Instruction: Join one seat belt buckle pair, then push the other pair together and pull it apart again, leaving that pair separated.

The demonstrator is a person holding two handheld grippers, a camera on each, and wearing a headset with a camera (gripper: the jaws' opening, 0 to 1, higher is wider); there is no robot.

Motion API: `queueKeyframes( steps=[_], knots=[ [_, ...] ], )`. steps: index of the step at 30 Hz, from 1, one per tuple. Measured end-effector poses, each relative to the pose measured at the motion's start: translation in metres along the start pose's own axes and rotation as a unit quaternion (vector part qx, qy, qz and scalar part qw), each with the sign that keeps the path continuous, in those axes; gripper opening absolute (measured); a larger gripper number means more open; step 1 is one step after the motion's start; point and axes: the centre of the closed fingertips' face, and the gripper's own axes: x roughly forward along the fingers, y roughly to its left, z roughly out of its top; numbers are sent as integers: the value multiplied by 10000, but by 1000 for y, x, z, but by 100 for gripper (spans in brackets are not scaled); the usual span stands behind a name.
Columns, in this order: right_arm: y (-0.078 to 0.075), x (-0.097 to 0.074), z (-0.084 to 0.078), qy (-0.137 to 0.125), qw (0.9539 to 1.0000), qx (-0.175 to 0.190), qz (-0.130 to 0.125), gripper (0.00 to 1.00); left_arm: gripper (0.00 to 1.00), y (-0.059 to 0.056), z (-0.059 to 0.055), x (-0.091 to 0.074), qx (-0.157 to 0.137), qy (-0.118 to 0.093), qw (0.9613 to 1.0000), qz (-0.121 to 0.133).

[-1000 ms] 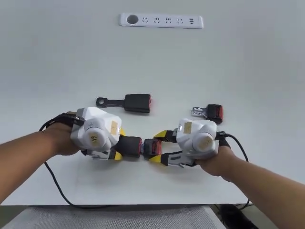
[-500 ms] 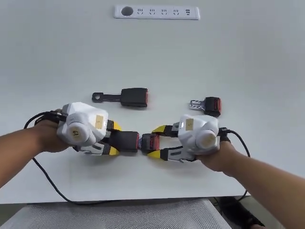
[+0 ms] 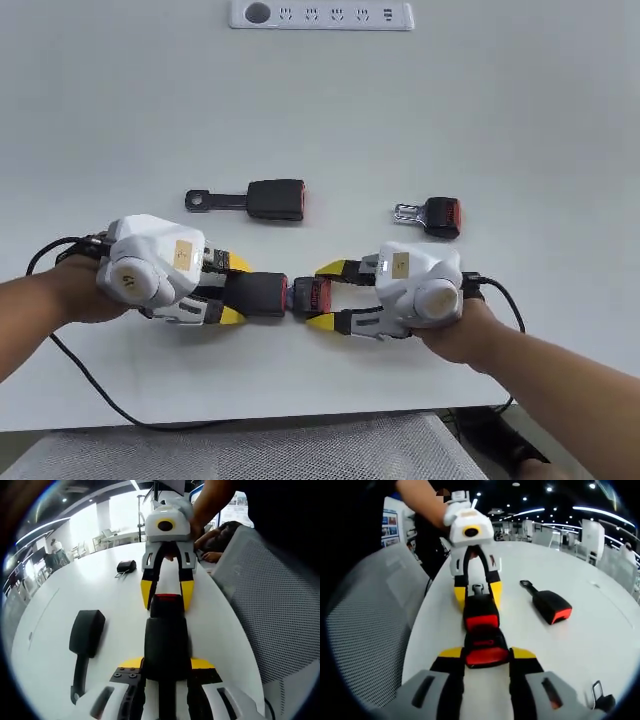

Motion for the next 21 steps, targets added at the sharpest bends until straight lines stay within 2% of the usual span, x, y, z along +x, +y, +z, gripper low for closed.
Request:
queueKeyframes(
  steps=[21],
  knots=[
    [4, 0, -1, -102, 9999, 38, -24, 33, 32, 1, -4, -2, -110, -155, 9998, -54]
  ],
)
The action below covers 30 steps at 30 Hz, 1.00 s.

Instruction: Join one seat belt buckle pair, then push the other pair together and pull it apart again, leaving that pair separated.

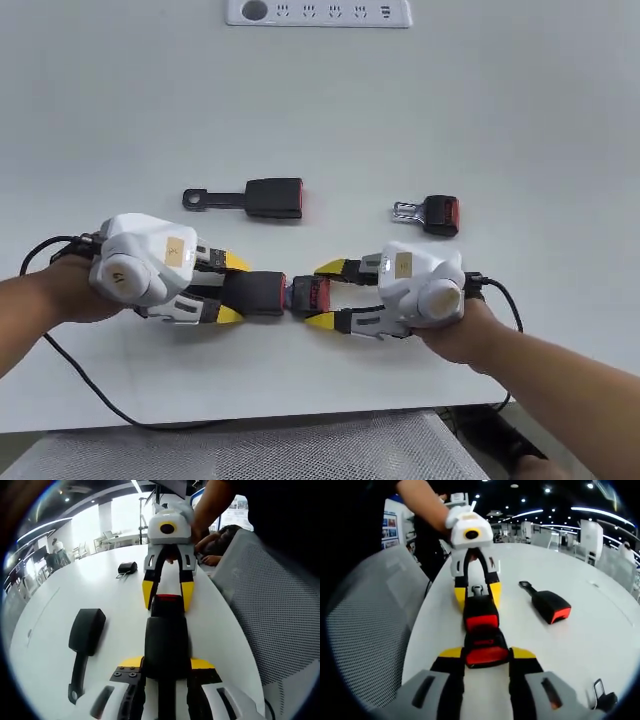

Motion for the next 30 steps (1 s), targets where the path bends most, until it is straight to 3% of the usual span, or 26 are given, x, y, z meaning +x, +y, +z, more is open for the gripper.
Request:
queueKeyframes(
  steps=[20, 30],
  knots=[
    [1, 0, 0, -52, 10000, 63, -58, 32, 32, -1, 1, 2, -36, -6, 10000, 11],
    [1, 1, 1, 11, 9998, 48, -171, 34, 33, 0, 2, 4, 1, 187, 9998, 39]
  ],
)
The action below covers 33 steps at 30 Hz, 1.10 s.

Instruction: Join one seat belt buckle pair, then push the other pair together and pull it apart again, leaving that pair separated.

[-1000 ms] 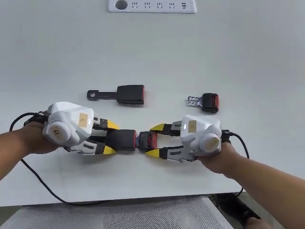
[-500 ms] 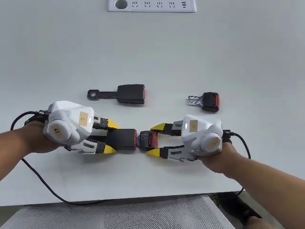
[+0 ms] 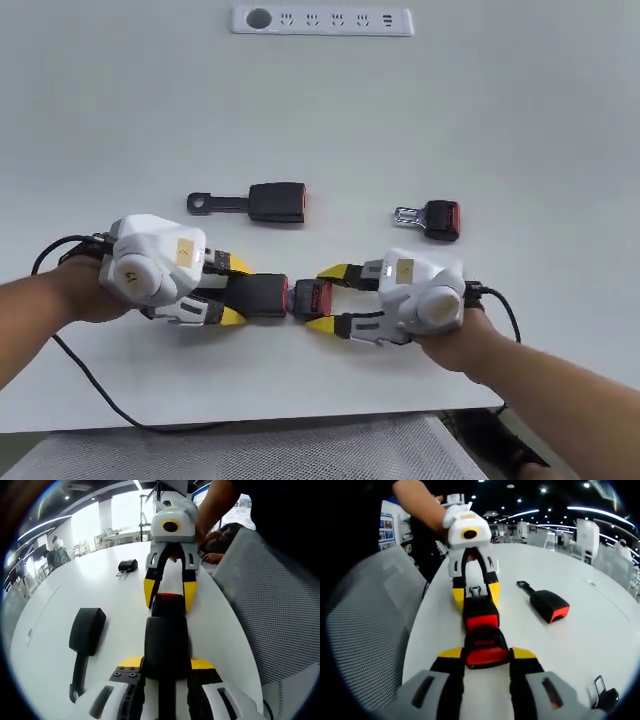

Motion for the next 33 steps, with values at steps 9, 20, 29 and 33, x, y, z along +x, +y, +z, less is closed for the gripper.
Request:
queueKeyframes(
  steps=[9, 20, 29, 33],
  knots=[
    [0, 0, 3, 185, 9997, 147, -107, 45, 34, 0, 6, 1, -86, 477, 9988, -97],
    [-23, -36, 23, -478, 9962, 462, -563, 79, 67, 36, 42, -27, -380, -284, 9950, 877],
    [-67, -71, 14, -355, 9947, 421, -866, 81, 74, 81, 56, -32, -373, -372, 9925, 1105],
    [-89, -89, 1, -120, 9945, 309, -997, 80, 77, 97, 53, -28, -445, -316, 9921, 1130]
  ],
)
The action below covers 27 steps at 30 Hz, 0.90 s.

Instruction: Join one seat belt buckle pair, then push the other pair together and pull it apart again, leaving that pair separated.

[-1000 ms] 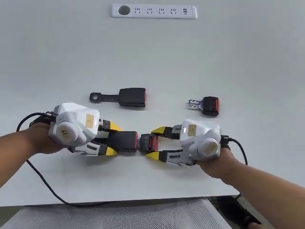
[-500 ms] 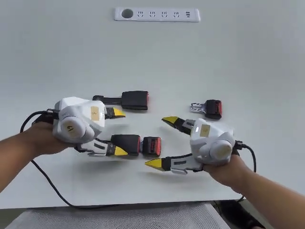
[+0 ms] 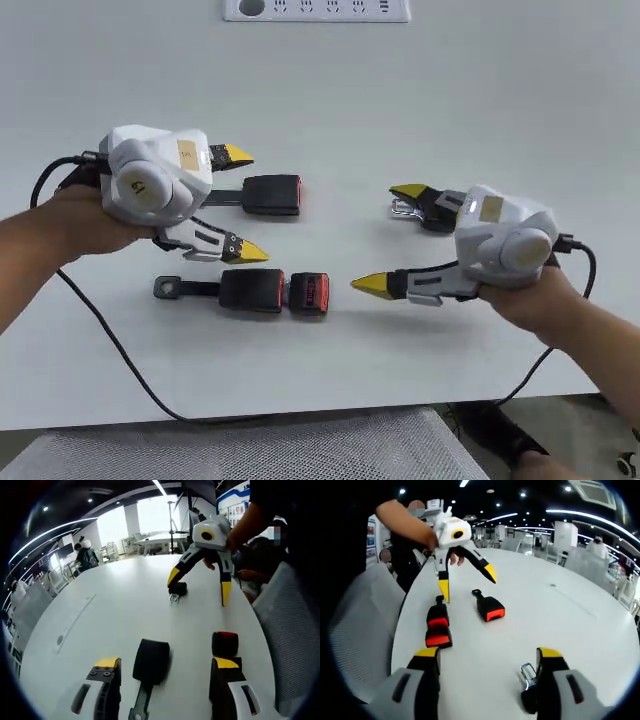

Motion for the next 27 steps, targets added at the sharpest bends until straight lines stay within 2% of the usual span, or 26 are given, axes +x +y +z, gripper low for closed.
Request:
queueKeyframes(
  steps=[4, 6, 13, 18, 27],
  knots=[
    [-17, -11, -8, 100, 9999, 68, -41, 79, 77, 8, -9, 7, 33, 144, 9999, -42],
    [-24, -16, -15, 201, 9998, 25, -50, 79, 77, 11, -10, 10, 19, 149, 9999, -67],
    [-48, -26, -47, 620, 9980, 117, -10, 78, 74, 21, -22, 23, -64, 305, 9995, -103],
    [-55, -27, -60, 799, 9964, 153, 225, 72, 72, 23, -27, 30, -115, 367, 9991, -200],
    [-64, -25, -67, 920, 9942, 88, 553, 65, 63, 24, -31, 43, -229, 388, 9982, -399]
  ],
)
